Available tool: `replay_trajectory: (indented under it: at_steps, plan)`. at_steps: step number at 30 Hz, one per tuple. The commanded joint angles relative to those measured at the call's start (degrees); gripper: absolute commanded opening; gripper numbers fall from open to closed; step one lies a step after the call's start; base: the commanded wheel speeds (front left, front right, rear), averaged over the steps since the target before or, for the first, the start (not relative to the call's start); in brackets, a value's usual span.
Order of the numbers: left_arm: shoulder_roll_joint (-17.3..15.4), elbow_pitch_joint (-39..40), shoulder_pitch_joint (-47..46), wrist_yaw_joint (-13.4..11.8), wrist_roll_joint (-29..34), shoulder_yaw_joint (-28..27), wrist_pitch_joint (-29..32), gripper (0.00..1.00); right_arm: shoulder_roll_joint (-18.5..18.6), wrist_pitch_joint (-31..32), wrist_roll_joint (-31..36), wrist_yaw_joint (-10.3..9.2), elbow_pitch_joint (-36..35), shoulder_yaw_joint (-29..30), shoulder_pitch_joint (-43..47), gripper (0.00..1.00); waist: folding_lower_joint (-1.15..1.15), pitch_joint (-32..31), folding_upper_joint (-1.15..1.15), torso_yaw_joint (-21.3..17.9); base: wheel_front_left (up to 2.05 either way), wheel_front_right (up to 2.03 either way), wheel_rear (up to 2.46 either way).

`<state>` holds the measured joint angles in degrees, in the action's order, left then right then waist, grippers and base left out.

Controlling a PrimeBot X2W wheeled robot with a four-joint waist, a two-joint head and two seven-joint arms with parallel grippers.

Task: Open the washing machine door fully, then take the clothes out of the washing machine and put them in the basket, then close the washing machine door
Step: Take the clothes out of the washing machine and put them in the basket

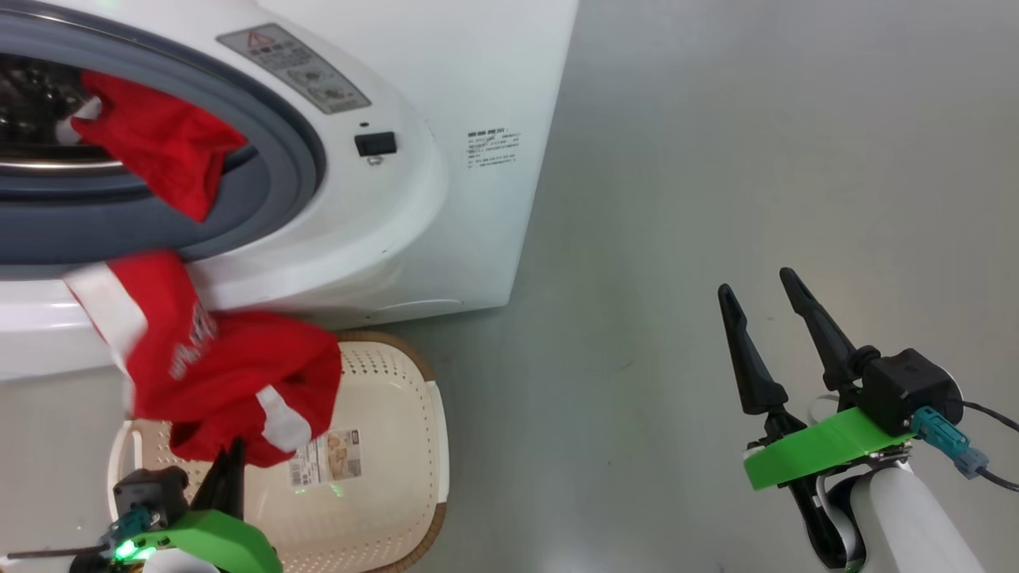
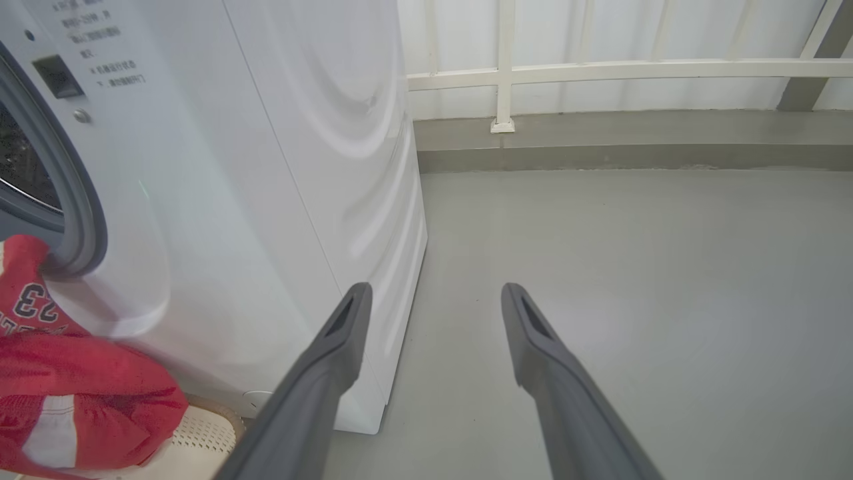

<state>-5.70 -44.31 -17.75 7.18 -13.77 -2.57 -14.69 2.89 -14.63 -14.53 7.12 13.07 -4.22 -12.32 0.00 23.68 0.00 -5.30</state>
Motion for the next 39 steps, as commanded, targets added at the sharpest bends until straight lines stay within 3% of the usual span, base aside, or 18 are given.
replay_trajectory:
  at_steps: [1, 14, 18, 35, 36, 38, 39]
  plan:
    - [-1.91, -1.07, -1.22, 0.3, -0.3, -1.02, -0.3, 0.0, -0.02, -0.37, -0.31, 0.36, -1.59, -1.22, -1.36, 1.0, 0.0, 1.03, 0.0, -0.33, 0.0, 0.0, 0.0]
    - [-3.91, -14.13, -9.91, 0.31, -3.43, 5.6, -0.3, 0.0, -0.02, -0.37, -0.24, 0.36, -2.26, -2.1, -3.52, 1.0, 0.0, 5.85, 0.0, -1.36, 0.0, 0.0, 0.0]
    - [-6.6, -19.41, -16.48, 0.31, -6.69, 8.81, -0.3, 0.0, -0.02, -0.37, -0.34, 0.36, -3.22, -3.0, -6.23, 1.0, 0.0, 12.1, 0.0, -2.35, 0.0, 0.0, 0.0]
    - [-7.81, -23.32, -21.23, 0.31, -11.33, 13.27, -0.3, 0.0, -0.02, -0.37, -0.34, 0.36, -3.58, -3.47, -7.92, 1.0, 0.0, 15.12, 0.0, -2.24, 0.0, 0.0, 0.0]
    - [-7.85, -23.49, -21.36, 0.31, -11.69, 13.54, -0.3, 0.07, -0.02, -0.37, -0.31, 0.36, -3.58, -3.46, -7.95, 1.0, 0.0, 15.14, 0.0, -2.22, 0.0, 0.0, 0.0]
    - [-7.86, -23.72, -21.5, 0.31, -12.37, 14.14, -0.3, 0.3, -0.02, -0.37, -0.22, 0.36, -3.54, -3.38, -7.92, 1.0, 0.0, 15.0, 0.0, -2.12, 0.0, 0.0, 0.0]
    - [-7.88, -23.73, -21.56, 0.31, -12.72, 14.39, -0.3, 0.78, -0.02, -0.37, -0.19, 0.36, -3.52, -3.32, -7.89, 1.0, 0.0, 14.92, 0.0, -2.06, 0.0, 0.0, 0.0]
